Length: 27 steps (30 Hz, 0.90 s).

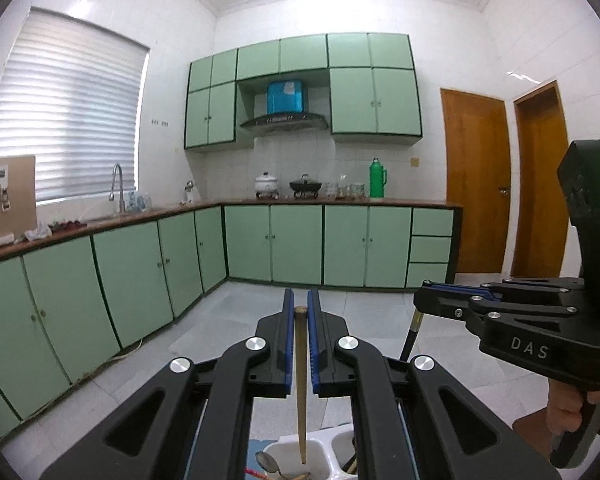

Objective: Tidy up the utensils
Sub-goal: 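Lift both chopsticks and carry them upright into the white holder, then open both tools to release the chopsticks in the holder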

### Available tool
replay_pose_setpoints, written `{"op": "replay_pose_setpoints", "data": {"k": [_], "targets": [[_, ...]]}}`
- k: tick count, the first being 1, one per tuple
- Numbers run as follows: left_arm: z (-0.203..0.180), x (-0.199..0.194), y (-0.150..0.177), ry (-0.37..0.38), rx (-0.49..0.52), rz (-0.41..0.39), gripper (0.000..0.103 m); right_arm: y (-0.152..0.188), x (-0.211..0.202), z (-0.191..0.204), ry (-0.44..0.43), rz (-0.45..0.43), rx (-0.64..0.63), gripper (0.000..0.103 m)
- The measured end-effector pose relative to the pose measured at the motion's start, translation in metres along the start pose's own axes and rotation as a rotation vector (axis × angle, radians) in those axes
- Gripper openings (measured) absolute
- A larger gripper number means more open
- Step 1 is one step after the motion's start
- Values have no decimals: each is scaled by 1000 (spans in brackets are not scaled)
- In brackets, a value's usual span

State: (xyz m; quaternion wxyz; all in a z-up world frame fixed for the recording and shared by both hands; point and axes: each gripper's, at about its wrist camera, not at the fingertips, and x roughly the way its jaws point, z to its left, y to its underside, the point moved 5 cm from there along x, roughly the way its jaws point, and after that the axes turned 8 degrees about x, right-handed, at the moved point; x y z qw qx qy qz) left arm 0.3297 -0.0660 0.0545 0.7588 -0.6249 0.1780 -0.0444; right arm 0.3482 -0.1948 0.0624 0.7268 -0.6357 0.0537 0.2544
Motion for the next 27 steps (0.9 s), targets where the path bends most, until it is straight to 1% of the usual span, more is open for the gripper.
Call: {"op": "replay_pose_setpoints", "data": {"k": [4, 10, 11, 12, 14, 16, 17, 18, 19, 20, 21, 22, 23, 24, 25, 26, 27], "targets": [[1, 27, 26, 13, -15, 60, 6, 16, 27, -8, 0, 34, 22, 6], [5, 47, 61, 30, -50, 146, 8, 47, 55, -10, 10, 110, 33, 7], [6, 47, 65, 32, -57, 156, 10, 51, 56, -12, 12, 113, 38, 10], [8, 46, 68, 35, -62, 162, 11, 53, 56, -13, 13, 114, 41, 10], [11, 40, 72, 31, -69, 162, 20, 55, 53, -14, 16, 108, 47, 11], [13, 30, 71, 24, -68, 152, 25, 52, 44, -12, 29, 77, 43, 19], [14, 24, 69, 19, -68, 143, 29, 51, 40, -13, 34, 63, 40, 26], [14, 18, 68, 15, -68, 135, 32, 49, 32, -13, 46, 41, 33, 31], [14, 9, 66, 3, -64, 128, 40, 48, 26, -14, 54, 28, 29, 32], [15, 5, 64, -6, -61, 126, 45, 48, 20, -14, 59, 16, 27, 35], [14, -2, 63, -14, -55, 123, 47, 47, 12, -14, 59, 2, 27, 40], [13, -9, 64, -19, -50, 120, 51, 48, 3, -14, 63, -13, 28, 45], [11, -19, 65, -24, -46, 116, 57, 50, -6, -14, 75, -29, 27, 59], [9, -30, 68, -25, -47, 112, 61, 52, -13, -14, 86, -43, 24, 74], [8, -35, 70, -24, -51, 112, 66, 56, -22, -13, 97, -63, 17, 80], [6, -45, 75, -18, -60, 116, 68, 62, -31, -11, 104, -82, 8, 88], [4, -51, 80, -15, -65, 123, 69, 69, -39, -10, 110, -94, 0, 92]]}}
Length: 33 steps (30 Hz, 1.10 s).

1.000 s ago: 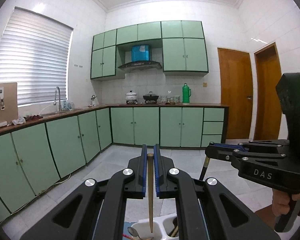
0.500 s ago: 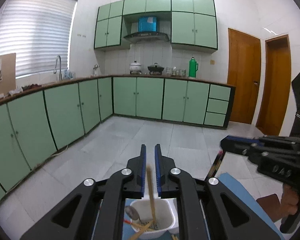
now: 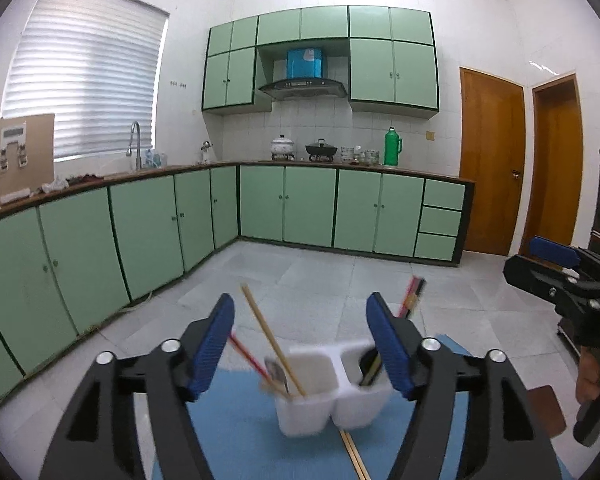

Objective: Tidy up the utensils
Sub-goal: 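Open both tools to release the chopsticks in the holder, then move both open tools back toward the last two chopsticks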

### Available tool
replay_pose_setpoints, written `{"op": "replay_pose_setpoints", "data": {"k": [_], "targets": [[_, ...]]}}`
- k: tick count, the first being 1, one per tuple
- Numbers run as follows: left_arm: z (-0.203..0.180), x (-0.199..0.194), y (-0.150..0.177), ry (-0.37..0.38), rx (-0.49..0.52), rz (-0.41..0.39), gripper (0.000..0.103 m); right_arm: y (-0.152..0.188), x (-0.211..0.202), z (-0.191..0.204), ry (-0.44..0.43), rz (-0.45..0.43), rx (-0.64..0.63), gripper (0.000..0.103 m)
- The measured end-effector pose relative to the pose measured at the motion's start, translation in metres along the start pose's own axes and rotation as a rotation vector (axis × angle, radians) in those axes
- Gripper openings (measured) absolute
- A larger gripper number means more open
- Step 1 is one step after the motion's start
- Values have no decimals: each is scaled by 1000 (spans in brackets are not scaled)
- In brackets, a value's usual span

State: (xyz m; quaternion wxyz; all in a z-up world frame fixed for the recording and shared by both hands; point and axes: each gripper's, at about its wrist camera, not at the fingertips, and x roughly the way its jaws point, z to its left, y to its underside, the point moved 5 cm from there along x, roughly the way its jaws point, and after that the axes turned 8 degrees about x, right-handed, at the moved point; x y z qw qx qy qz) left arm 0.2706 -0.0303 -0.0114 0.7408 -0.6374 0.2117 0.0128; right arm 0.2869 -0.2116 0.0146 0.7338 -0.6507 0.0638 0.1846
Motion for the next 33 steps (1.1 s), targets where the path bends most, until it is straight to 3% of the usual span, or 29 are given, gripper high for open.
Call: {"op": "replay_pose_setpoints", "data": {"k": [4, 12, 22, 33], "targets": [[-6, -23, 39, -6, -28, 37, 74, 31, -25, -6, 32, -8, 9, 96], [-12, -40, 111, -24, -34, 156, 84, 121, -51, -19, 83, 88, 123, 97], [-21, -43, 214, -11, -78, 375, 85, 219, -49, -19, 121, 296, 211, 97], [-15, -43, 250, -23, -99, 479, 85, 284, -42, 14, 87, 464, 189, 97]]}}
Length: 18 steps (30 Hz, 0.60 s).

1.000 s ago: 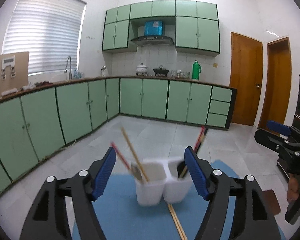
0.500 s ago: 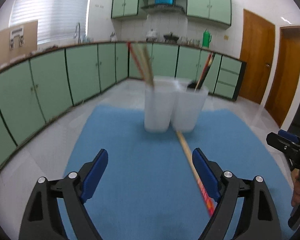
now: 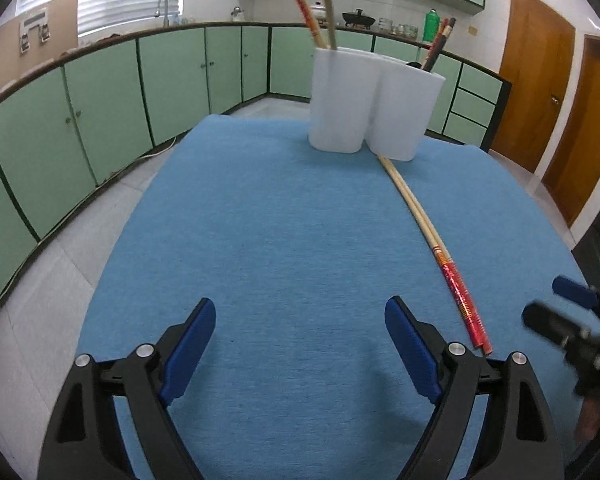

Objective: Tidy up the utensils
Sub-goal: 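Move both open tools back toward the last two chopsticks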

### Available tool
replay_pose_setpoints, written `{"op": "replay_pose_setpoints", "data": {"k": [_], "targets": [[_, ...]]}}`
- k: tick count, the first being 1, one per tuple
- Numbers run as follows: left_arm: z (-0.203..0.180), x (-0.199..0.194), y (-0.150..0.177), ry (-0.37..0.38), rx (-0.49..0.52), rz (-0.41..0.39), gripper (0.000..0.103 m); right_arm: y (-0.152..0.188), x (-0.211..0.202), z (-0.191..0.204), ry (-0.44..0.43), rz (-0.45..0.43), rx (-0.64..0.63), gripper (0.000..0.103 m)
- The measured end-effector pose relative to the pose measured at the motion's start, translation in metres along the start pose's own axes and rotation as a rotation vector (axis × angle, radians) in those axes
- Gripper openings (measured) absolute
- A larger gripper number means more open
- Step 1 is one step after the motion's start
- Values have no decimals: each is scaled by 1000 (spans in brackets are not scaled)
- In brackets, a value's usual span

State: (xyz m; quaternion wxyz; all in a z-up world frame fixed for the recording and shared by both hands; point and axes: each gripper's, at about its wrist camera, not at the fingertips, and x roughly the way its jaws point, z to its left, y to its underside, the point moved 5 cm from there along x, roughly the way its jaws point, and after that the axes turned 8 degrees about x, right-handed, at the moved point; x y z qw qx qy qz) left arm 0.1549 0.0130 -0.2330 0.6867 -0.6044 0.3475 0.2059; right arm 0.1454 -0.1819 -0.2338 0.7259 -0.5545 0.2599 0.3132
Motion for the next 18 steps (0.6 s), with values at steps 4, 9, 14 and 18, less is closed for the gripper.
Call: {"op": "replay_pose_setpoints", "data": {"k": [4, 9, 14, 18], "targets": [[6, 3, 3, -20, -9, 15, 85, 11, 7, 13, -7, 21, -35, 96], [8, 5, 6, -25, -13, 29, 85, 14, 8, 26, -12, 36, -76, 87], [8, 5, 7, -28, -13, 35, 85, 21, 13, 33, -12, 85, -112, 72], [9, 6, 7, -30, -20, 43, 85, 25, 13, 40, 3, 91, -155, 65]]}}
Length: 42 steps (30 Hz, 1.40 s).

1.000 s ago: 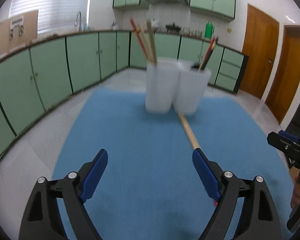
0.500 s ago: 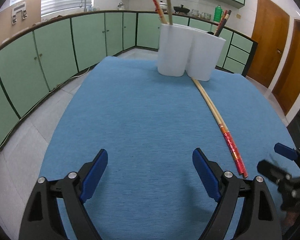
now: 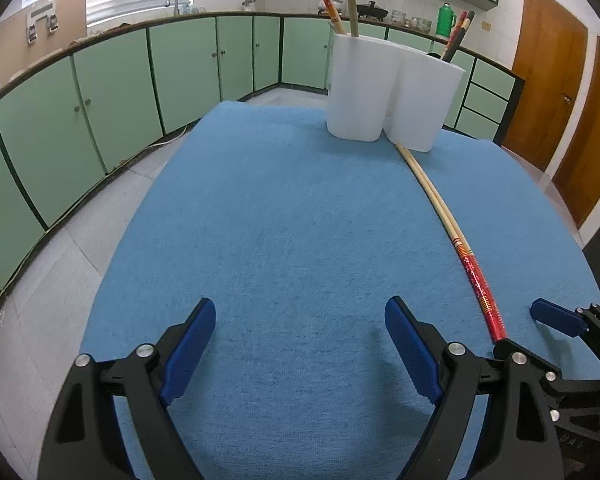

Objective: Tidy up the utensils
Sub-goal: 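Move both open tools back toward the last two chopsticks, then close the right tool on a red-patterned chopstick while the left tool grasps the other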

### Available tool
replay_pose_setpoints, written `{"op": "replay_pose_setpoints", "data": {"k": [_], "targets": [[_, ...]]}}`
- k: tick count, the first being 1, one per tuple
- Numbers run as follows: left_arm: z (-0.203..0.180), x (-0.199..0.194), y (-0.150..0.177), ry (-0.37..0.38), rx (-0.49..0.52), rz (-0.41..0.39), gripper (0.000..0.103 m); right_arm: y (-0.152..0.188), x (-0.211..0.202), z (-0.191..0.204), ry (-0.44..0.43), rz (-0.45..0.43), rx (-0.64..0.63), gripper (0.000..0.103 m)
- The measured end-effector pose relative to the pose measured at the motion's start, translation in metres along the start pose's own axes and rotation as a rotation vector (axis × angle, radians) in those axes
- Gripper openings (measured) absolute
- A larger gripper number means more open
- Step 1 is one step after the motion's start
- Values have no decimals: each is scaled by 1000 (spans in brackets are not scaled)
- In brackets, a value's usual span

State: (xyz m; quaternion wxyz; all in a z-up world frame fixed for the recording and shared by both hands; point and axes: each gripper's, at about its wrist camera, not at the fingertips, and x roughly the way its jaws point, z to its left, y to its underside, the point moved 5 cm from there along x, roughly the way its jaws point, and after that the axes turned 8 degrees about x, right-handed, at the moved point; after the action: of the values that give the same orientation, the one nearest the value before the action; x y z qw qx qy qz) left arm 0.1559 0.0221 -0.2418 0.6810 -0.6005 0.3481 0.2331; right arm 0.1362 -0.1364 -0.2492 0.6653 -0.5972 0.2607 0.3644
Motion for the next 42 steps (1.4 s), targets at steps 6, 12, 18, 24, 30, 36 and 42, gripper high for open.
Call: {"op": "replay_pose_setpoints", "data": {"k": [6, 12, 18, 24, 30, 36, 42], "targets": [[5, 0, 1, 1, -18, 1, 85, 2, -1, -1, 47, 0, -25, 54], [2, 0, 1, -1, -2, -1, 85, 1, -3, -17, 79, -13, 23, 49], [1, 0, 0, -6, 3, 1, 85, 6, -6, -10, 38, -9, 14, 36], [0, 1, 0, -12, 12, 3, 85, 4, -3, -4, 41, -8, -6, 17], [-10, 0, -1, 6, 29, 3, 85, 5, -4, -8, 4, -1, 9, 6], [-44, -5, -2, 104, 18, -12, 84, 1, -10, -33, 36, -17, 61, 5], [-86, -3, -4, 155, 63, -7, 80, 2, -14, -67, 78, -31, 132, 5]]}}
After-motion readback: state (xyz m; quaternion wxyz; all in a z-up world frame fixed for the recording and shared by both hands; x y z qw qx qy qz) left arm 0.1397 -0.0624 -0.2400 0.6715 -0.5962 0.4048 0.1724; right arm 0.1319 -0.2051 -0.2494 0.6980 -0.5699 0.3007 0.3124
